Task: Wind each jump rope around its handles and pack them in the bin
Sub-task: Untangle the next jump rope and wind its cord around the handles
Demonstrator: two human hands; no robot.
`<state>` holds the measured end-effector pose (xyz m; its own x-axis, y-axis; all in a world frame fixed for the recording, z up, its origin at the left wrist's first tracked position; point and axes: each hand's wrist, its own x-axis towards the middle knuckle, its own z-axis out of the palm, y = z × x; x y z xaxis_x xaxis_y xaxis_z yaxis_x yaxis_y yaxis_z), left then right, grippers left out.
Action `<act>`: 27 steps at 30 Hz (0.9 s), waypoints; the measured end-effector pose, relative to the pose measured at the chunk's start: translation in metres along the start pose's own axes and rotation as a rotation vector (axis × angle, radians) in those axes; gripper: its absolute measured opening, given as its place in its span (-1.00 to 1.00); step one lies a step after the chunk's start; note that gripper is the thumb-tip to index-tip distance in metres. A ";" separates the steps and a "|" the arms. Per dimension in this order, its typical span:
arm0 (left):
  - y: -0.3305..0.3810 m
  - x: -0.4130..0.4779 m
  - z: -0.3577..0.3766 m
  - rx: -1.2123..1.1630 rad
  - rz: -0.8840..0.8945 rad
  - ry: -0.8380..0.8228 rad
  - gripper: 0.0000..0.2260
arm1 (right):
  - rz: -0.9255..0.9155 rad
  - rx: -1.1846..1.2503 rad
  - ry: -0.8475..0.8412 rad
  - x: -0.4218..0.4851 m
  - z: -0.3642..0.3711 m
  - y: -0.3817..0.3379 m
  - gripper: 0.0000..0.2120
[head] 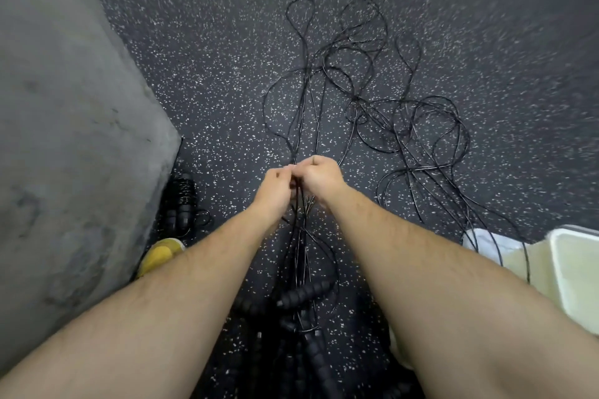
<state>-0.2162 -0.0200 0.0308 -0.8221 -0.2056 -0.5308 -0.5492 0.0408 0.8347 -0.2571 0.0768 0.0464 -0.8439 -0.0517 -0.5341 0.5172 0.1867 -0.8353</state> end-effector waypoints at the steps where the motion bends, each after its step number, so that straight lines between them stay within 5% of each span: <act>1: 0.006 -0.007 -0.002 -0.006 0.020 -0.037 -0.70 | -0.011 -0.015 0.010 -0.009 -0.002 -0.010 -0.86; 11: 0.113 -0.112 -0.029 0.103 0.253 -0.163 -0.82 | -0.194 -0.041 0.040 -0.121 -0.034 -0.134 -0.63; 20: 0.198 -0.206 -0.063 0.170 0.382 -0.288 -0.88 | -0.284 -0.257 -0.046 -0.218 -0.063 -0.224 -0.84; 27: 0.245 -0.230 -0.079 0.201 0.479 -0.286 -0.88 | -0.251 0.142 -0.044 -0.243 -0.054 -0.254 -0.81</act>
<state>-0.1497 -0.0395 0.3686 -0.9779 0.1523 -0.1432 -0.1012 0.2545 0.9618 -0.1910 0.0951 0.3952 -0.9425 -0.1222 -0.3111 0.3105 0.0239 -0.9503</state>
